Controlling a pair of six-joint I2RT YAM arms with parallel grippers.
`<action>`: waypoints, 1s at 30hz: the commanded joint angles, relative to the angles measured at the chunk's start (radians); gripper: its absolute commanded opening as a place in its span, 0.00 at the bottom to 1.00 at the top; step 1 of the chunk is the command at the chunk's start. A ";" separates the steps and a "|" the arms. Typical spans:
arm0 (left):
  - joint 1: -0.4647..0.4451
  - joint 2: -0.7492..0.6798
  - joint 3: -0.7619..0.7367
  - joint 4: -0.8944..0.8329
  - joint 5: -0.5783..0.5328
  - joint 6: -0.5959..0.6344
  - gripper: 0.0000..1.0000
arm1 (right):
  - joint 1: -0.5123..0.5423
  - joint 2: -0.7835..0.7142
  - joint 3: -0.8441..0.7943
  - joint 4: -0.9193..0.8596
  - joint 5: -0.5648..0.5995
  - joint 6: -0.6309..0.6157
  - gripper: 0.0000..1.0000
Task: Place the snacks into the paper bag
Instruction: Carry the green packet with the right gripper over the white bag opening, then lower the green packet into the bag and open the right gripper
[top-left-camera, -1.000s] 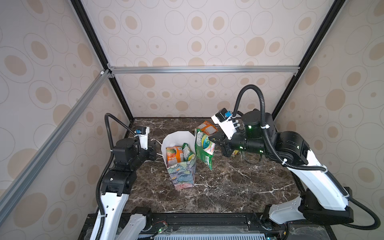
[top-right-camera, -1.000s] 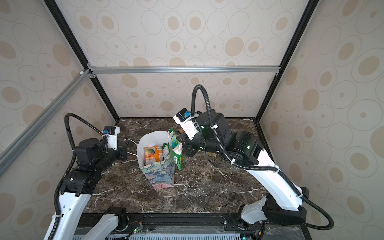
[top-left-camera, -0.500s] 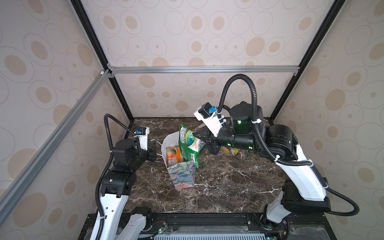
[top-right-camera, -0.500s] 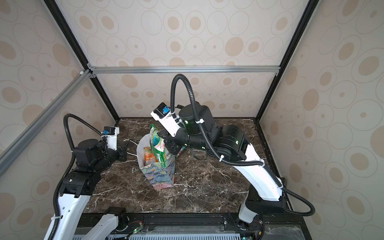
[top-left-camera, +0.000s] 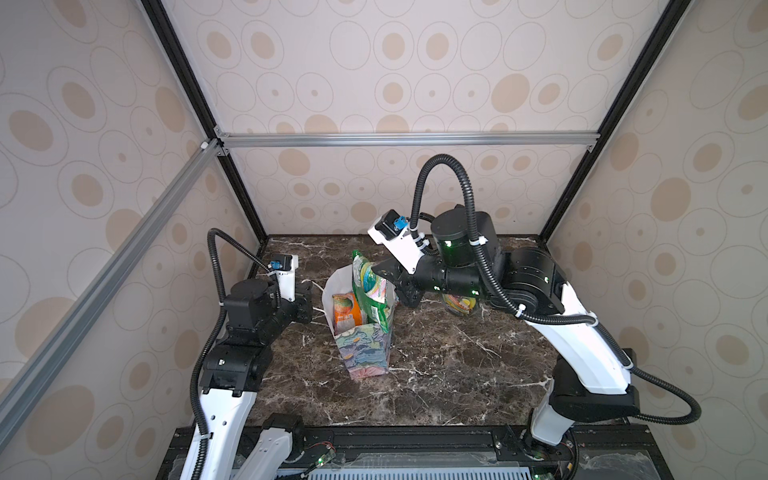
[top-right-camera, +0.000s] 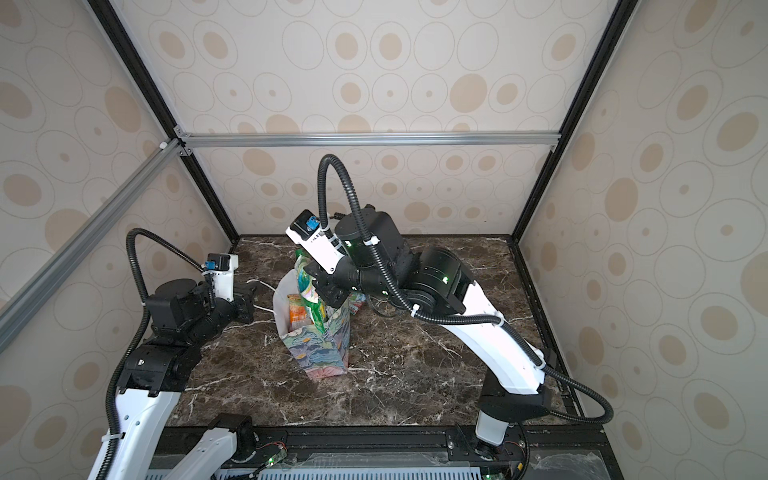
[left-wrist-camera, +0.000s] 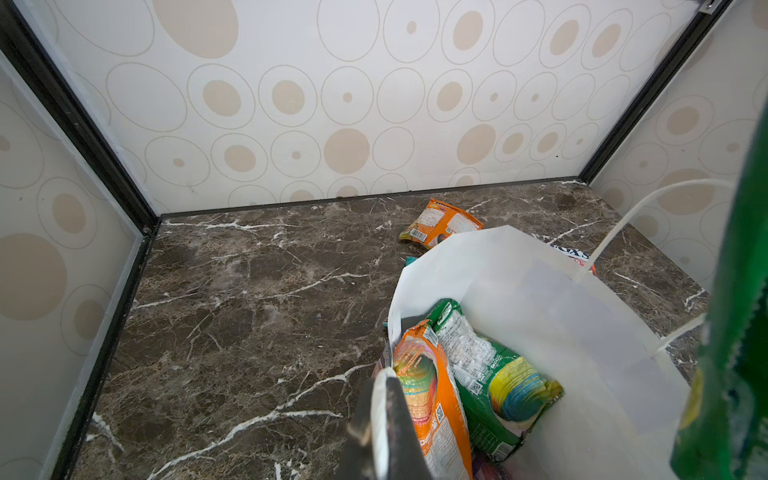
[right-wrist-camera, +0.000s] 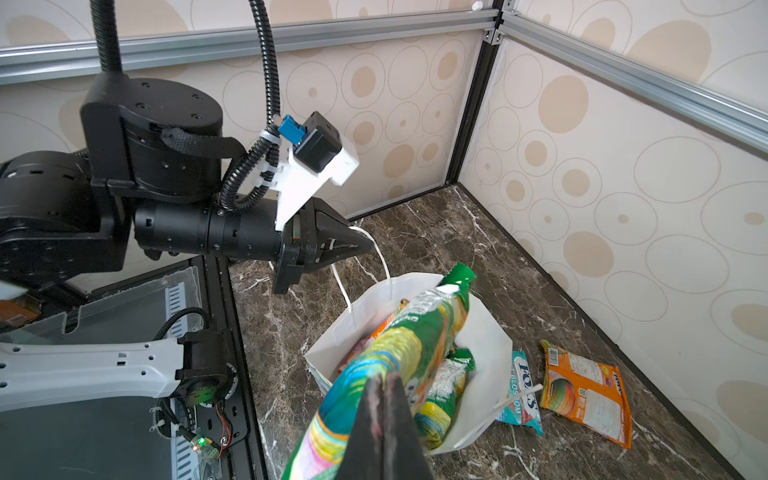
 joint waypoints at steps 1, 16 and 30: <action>-0.001 -0.018 0.011 0.021 0.000 0.023 0.03 | 0.005 0.033 0.054 0.050 0.049 -0.032 0.00; -0.001 -0.025 0.001 0.025 0.000 0.022 0.04 | -0.007 0.220 0.141 0.012 0.245 -0.100 0.00; -0.001 -0.022 0.005 0.025 -0.003 0.023 0.04 | 0.017 0.230 0.121 -0.054 0.418 -0.094 0.00</action>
